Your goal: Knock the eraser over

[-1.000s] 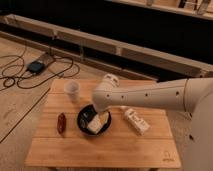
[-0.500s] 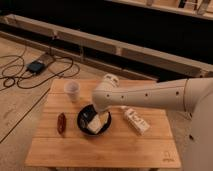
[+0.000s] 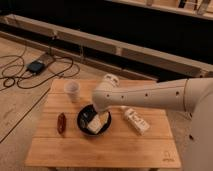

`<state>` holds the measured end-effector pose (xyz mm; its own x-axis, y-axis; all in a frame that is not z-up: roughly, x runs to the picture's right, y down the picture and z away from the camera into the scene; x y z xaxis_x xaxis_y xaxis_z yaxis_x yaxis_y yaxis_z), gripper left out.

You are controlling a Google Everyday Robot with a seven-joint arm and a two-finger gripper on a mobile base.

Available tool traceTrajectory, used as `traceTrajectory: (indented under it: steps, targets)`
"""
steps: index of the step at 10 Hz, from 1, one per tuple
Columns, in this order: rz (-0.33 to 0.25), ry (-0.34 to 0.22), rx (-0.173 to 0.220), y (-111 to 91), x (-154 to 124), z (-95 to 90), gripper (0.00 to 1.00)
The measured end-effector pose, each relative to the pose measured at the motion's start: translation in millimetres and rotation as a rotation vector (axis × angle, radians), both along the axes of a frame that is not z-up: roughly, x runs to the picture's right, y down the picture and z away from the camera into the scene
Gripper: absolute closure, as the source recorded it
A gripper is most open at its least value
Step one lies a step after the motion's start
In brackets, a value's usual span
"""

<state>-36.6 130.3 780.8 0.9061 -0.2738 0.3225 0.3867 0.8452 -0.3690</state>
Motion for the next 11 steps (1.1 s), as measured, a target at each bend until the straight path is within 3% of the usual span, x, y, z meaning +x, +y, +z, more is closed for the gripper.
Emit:
traceTrajectory:
  steps: [3, 7, 11]
  targets:
    - [-0.005, 0.022, 0.003, -4.6, 7.3, 1.9, 0.20]
    - [-0.041, 0.103, 0.012, -41.1, 34.0, 19.6, 0.20]
    - [-0.057, 0.060, 0.021, -76.7, 24.3, 39.3, 0.20]
